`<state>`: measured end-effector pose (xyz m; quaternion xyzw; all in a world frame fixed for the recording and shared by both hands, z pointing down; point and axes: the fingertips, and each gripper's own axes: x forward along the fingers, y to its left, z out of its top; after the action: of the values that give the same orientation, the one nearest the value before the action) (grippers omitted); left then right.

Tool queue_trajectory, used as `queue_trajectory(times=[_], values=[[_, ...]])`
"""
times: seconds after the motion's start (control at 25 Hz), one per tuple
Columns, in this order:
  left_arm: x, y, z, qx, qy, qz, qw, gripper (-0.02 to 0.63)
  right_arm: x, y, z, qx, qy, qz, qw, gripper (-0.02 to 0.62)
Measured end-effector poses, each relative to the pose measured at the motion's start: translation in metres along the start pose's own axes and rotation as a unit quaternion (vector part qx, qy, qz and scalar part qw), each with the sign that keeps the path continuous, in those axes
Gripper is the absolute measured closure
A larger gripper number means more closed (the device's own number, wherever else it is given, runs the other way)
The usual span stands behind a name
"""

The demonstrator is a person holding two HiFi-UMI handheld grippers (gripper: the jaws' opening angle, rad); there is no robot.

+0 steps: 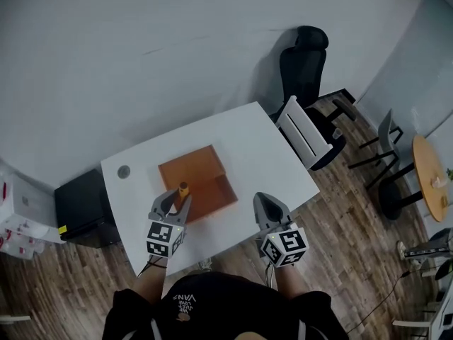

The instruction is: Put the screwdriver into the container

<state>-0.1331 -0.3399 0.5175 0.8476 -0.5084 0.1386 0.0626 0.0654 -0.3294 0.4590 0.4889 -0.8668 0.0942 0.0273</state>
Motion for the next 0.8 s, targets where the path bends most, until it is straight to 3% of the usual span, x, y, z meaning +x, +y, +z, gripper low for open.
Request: queue_trajectory(times=[0.4, 0.8], values=[[0.053, -0.002, -0.049, 0.017, 0.084, -0.056, 0.9947, 0.494, 0.014, -0.005, -0.011, 0.014, 0.018, -0.022, 0.999, 0.583], [0.084, -0.022, -0.092, 0.026, 0.161, -0.11, 0.9805, 0.494, 0.016, -0.02, -0.015, 0.02, 0.025, -0.045, 0.998, 0.583]])
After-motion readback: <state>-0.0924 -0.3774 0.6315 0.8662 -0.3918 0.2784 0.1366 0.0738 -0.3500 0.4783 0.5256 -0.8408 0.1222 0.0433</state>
